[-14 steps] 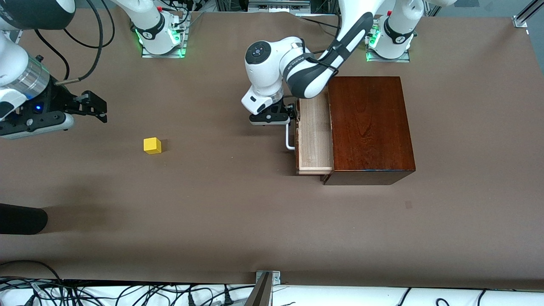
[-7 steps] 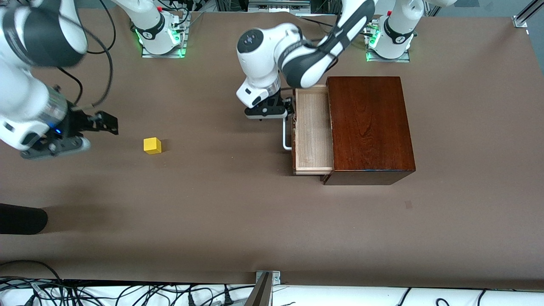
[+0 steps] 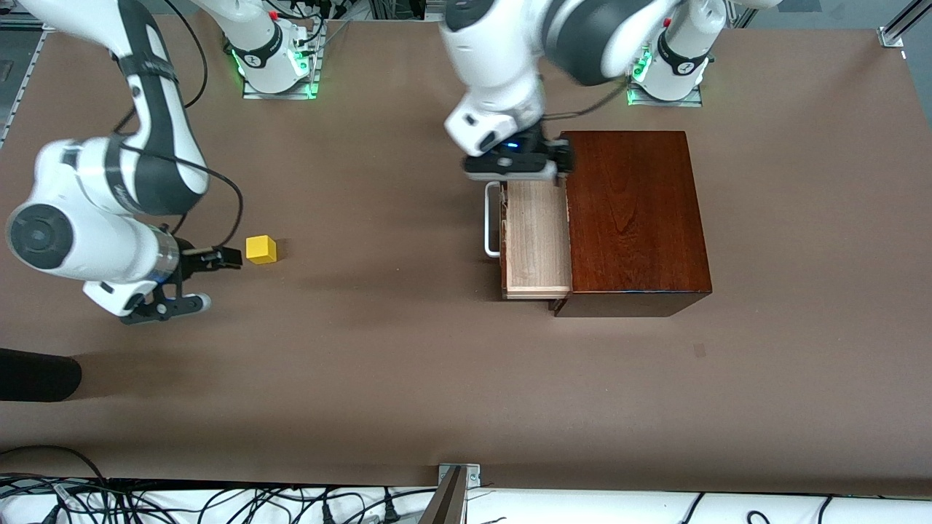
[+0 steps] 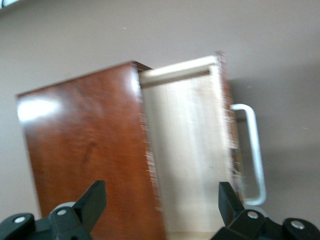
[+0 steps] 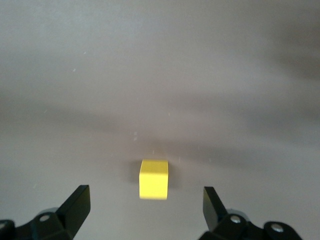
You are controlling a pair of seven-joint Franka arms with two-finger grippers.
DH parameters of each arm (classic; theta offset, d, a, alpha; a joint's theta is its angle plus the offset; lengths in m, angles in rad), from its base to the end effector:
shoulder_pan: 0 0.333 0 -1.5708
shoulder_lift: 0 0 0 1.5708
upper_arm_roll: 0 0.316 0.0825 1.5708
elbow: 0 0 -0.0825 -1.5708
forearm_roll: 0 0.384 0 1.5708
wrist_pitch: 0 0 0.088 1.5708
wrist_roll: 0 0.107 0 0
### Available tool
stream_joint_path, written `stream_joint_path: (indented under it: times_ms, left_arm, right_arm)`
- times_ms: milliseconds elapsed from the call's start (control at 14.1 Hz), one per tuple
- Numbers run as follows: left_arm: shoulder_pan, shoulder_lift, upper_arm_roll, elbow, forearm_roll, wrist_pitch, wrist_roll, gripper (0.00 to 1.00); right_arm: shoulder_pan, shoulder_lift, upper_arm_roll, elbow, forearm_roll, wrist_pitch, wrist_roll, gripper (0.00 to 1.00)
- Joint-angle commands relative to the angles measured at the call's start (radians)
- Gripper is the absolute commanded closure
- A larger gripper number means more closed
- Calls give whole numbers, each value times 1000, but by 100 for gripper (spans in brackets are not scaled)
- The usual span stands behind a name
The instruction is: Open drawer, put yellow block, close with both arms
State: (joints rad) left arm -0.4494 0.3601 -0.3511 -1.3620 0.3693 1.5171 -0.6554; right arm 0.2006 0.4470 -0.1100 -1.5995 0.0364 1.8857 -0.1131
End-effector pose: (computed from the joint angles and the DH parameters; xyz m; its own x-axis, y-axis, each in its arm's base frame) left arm 0.5010 -0.4070 0.5149 0.9887 -0.1498 0.0040 -0.1416 -0.9426 -0.3024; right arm 0.6560 0.0708 0.3615 0.9684 0.1931 -0.1579 0.1952 -0.9808 -0.0028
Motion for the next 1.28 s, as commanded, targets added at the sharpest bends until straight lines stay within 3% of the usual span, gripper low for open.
stream_joint_path:
  times_ms: [0,142,356,569,712,854,1067,1210]
  left_arm:
    - [122,-62,-8,-12,-47,-50,110,0]
    - [225,-82,-9,-6,-84,-74,216,0]
    - [377,-136,17,-31,-248,-72,325,0]
    - [411,-246,105,-149,-291,-10,338,0]
    - [448,-329,191,-263,-390,87,486,0]
    - [446,-378,267,-342,-403,179,520,0]
    - [446,-430,270,-413,-389,203,517,0]
    - [452,-422,267,-407,-365,199,522,0]
  right_arm:
    - [-3,-18,4,-127,17,130,7,0]
    - [-3,-16,4,-161,17,145,9,0]
    - [-3,-13,4,-247,17,205,9,0]
    - [-3,-33,4,-385,17,344,9,0]
    - [-3,-44,6,-448,17,401,9,0]
    - [-3,-62,6,-511,17,455,9,0]
    - [-3,-71,6,-566,17,507,9,0]
    - [-3,-73,6,-608,17,559,9,2]
